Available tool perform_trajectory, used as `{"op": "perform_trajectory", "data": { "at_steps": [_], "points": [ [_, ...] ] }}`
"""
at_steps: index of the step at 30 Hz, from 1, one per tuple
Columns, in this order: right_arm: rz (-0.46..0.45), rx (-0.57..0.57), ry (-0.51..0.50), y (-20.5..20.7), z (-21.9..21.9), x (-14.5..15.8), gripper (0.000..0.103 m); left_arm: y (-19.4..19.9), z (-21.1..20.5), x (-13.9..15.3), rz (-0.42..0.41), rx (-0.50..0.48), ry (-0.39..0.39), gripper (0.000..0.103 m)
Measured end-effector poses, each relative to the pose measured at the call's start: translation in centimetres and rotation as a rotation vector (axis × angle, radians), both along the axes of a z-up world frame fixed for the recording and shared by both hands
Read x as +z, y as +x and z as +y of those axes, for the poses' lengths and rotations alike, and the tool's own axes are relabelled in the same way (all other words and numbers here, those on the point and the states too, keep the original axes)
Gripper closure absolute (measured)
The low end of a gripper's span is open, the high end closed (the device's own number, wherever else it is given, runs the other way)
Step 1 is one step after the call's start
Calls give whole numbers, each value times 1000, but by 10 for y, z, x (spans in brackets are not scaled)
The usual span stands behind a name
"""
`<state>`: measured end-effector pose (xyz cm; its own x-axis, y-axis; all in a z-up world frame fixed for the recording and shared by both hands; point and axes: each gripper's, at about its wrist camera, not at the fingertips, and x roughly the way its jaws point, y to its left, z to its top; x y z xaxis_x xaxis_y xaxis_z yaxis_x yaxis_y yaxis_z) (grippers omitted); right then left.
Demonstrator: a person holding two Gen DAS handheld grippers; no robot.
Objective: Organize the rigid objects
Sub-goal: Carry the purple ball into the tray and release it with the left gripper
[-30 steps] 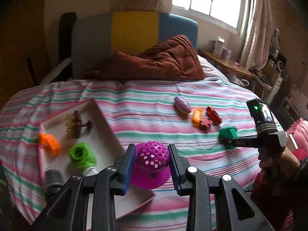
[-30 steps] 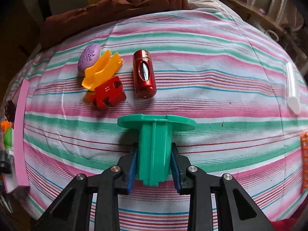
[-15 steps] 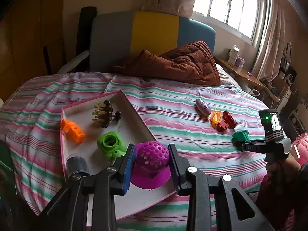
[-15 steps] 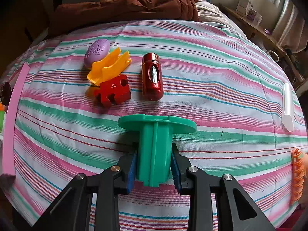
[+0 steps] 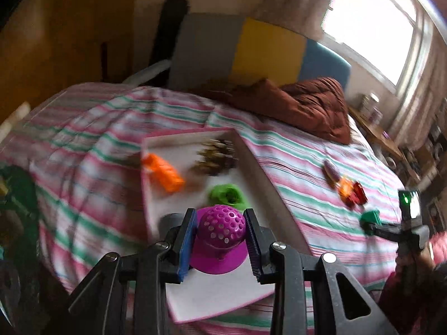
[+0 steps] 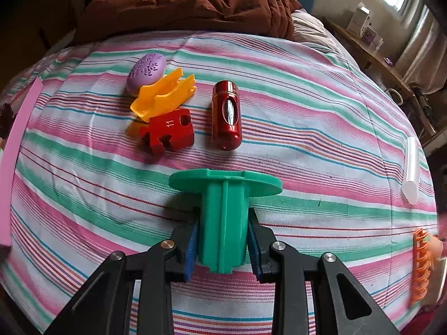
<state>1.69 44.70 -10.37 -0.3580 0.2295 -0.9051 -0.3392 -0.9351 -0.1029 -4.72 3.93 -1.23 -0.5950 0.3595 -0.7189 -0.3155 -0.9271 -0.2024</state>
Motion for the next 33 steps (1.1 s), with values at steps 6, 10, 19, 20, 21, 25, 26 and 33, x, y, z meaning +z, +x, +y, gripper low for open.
{"op": "perform_trajectory", "data": {
  "at_steps": [6, 10, 19, 20, 21, 25, 26, 33],
  "points": [
    [-10, 26, 34, -5, -4, -1, 72, -18, -27, -3, -18, 86, -13, 70],
    [-8, 26, 30, -6, -2, -2, 72, -31, -21, -7, -54, 81, 18, 70],
    [-8, 23, 31, -8, 0, -3, 72, -71, 7, -27, -116, 53, 9, 69],
    [-8, 22, 30, -8, 1, -3, 72, -76, 10, -29, -120, 52, 3, 69],
    [-8, 22, 28, -8, 1, -3, 72, -78, 11, -31, -124, 48, -1, 69],
    [-8, 21, 28, -8, 2, -3, 72, -97, 22, -45, -175, 34, -52, 69],
    [-8, 21, 28, -8, 2, -3, 72, -100, 24, -49, -183, 32, -57, 69],
    [-8, 22, 29, -8, 2, -3, 72, -102, 21, -55, -174, 55, -77, 65]
  ]
}}
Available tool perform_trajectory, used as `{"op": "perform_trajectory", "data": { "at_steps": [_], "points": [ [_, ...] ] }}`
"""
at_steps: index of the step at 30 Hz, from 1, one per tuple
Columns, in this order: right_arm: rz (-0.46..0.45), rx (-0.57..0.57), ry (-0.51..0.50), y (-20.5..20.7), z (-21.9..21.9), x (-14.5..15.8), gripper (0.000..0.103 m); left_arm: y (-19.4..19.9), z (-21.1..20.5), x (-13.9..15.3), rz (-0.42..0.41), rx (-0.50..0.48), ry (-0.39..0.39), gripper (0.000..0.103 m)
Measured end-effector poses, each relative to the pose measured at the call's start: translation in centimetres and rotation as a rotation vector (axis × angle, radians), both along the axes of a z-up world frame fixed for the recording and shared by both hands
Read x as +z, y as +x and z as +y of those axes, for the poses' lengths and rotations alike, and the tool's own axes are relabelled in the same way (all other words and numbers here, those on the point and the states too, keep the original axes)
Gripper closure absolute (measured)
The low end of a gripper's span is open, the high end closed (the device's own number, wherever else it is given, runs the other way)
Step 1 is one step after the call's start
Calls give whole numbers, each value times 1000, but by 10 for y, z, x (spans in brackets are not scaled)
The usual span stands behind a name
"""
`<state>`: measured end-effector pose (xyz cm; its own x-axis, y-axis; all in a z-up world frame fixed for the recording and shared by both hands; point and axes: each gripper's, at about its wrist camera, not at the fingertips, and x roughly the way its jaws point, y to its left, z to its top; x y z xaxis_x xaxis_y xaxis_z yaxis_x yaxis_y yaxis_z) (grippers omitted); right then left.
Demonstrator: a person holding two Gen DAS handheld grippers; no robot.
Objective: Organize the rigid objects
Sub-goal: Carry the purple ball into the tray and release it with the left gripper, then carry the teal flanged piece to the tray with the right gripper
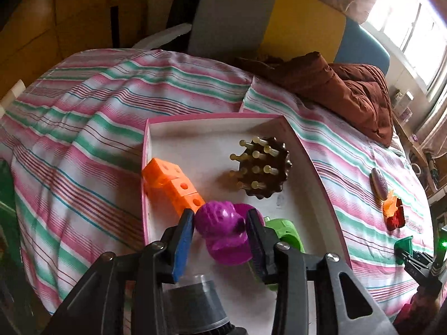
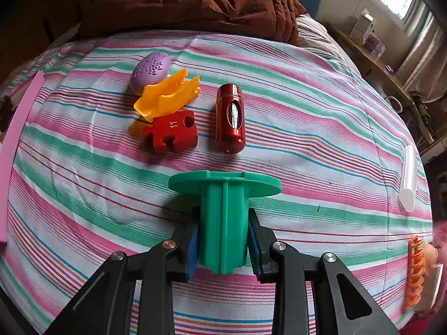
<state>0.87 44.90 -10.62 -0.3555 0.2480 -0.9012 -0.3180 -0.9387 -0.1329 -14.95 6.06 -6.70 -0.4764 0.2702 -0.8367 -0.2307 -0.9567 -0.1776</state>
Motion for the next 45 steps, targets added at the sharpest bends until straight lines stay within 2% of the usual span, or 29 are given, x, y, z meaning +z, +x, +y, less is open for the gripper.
{"op": "perform_trajectory", "data": {
  "at_steps": [4, 11, 18, 33, 45],
  "points": [
    [-1, 0, 3, 0, 0, 0, 72, 8, -4, 8, 22, 1, -1, 64],
    [-2, 2, 12, -2, -2, 0, 72, 38, -12, 35, 115, 30, -2, 64],
    [-4, 5, 23, -3, -4, 0, 72, 73, -13, 57, 200, 5, -17, 64],
    [-4, 2, 23, -4, -5, 0, 72, 106, -12, 67, 255, -22, -63, 64],
    [2, -11, -9, -2, -7, 1, 72, 117, -12, 64, 254, -43, -65, 64]
  ]
}}
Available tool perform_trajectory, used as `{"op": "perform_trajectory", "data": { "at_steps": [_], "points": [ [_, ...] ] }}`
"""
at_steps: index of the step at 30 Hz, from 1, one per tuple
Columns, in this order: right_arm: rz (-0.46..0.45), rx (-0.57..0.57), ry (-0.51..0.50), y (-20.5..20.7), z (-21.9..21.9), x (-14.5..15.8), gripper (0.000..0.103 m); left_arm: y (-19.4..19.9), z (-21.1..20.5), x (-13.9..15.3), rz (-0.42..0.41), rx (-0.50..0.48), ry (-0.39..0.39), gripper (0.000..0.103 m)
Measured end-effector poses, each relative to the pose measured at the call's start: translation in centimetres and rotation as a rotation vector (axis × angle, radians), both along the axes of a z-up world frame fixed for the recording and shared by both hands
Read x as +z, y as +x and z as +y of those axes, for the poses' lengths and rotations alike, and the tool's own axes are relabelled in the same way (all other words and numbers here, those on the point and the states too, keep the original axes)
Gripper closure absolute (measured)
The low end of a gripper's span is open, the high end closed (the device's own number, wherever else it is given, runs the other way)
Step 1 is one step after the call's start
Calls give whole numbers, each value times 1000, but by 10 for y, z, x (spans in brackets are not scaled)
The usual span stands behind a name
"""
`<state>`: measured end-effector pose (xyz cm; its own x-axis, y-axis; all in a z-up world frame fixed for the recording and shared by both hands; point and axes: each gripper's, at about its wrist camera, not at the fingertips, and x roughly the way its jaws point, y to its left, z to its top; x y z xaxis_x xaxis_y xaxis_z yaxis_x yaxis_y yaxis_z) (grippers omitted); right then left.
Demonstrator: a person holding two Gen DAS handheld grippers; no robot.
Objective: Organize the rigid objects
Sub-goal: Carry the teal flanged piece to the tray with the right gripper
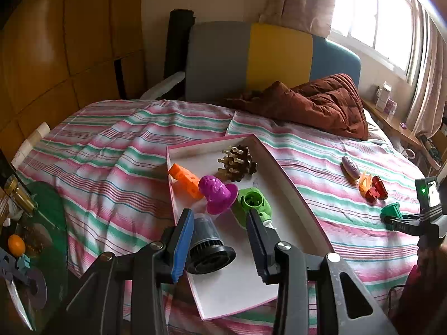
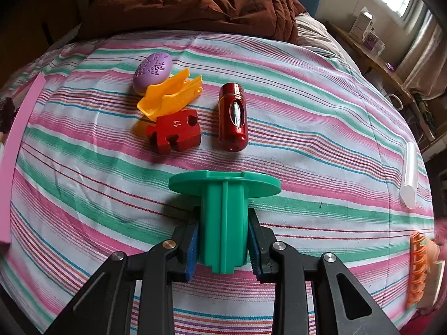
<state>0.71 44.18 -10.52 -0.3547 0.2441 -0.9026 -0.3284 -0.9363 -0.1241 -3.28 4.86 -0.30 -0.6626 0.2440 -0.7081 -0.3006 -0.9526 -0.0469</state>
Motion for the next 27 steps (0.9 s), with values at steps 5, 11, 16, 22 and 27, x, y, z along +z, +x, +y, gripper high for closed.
{"op": "perform_trajectory", "data": {
  "at_steps": [5, 11, 16, 22, 27],
  "points": [
    [-2, 7, 6, 0, 0, 0, 72, 2, 0, -1, -4, -4, -2, 64],
    [-7, 6, -4, 0, 1, 0, 72, 4, 2, -3, -1, -15, -6, 64],
    [-16, 3, -54, -2, -1, 3, 72, 5, 2, -11, -26, -31, -4, 64],
    [-10, 85, -130, -8, -31, 8, 73, 5, -6, -15, -39, -15, 7, 64],
    [22, 147, -150, -17, -59, 15, 73, 3, -16, -16, -39, 9, 15, 64]
  ]
}}
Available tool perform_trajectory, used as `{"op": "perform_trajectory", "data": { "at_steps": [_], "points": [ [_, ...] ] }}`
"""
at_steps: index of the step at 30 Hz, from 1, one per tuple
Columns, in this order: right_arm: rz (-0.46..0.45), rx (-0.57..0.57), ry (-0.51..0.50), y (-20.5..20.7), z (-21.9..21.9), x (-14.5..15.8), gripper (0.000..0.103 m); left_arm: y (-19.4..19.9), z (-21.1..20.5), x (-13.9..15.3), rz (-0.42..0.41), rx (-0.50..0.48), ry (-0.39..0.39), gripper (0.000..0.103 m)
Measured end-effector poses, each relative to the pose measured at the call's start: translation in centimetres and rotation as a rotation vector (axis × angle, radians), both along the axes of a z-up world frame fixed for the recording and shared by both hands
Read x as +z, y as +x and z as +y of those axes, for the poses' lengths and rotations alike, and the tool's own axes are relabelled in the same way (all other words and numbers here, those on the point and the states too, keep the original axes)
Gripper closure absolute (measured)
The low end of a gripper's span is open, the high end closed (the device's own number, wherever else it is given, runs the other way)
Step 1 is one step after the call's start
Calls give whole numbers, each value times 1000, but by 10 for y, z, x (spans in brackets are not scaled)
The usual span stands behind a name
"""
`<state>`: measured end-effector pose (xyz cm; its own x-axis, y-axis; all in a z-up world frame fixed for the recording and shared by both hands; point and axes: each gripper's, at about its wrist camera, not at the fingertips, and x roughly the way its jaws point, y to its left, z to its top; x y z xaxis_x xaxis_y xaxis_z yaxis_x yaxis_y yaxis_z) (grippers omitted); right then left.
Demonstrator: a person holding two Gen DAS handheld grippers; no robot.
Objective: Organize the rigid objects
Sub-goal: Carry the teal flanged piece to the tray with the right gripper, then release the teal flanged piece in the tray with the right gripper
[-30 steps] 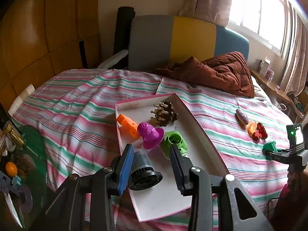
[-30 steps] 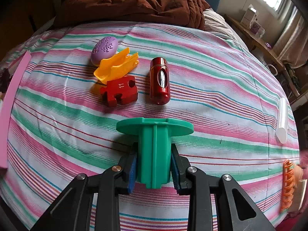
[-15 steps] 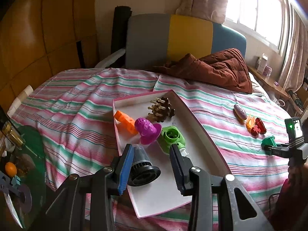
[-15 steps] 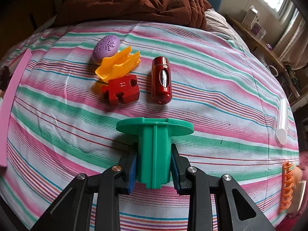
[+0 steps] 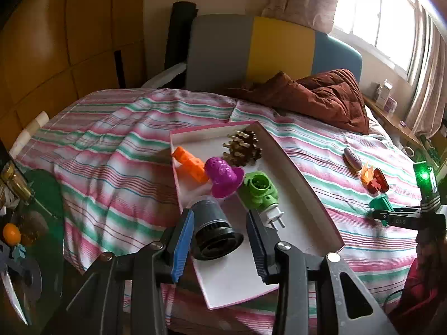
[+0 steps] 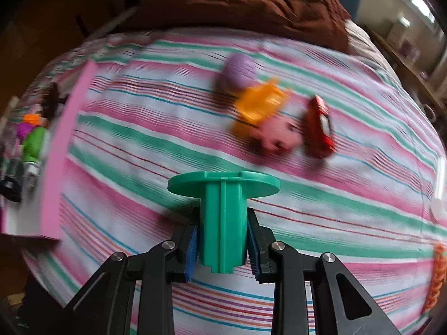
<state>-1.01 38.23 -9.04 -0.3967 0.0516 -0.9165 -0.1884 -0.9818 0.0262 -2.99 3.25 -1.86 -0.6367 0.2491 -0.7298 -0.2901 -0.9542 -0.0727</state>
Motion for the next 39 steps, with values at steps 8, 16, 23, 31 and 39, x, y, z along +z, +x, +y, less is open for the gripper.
{"op": "perform_trajectory", "data": {
  "at_steps": [8, 16, 23, 31, 39],
  "points": [
    [121, 153, -81, -20, -66, 40, 73, -3, -11, -7, -25, 29, 8, 64],
    [169, 290, -84, -65, -148, 53, 73, -5, -14, -8, -33, 30, 20, 64],
    [126, 304, -84, -108, -179, 35, 73, -9, -21, -13, -50, 47, 28, 64],
    [91, 279, -102, -122, -184, 11, 71, -10, -26, -19, -63, 58, 32, 64],
    [138, 269, -129, -105, -175, 22, 55, -8, -27, -15, -52, 67, 29, 64]
  ]
}}
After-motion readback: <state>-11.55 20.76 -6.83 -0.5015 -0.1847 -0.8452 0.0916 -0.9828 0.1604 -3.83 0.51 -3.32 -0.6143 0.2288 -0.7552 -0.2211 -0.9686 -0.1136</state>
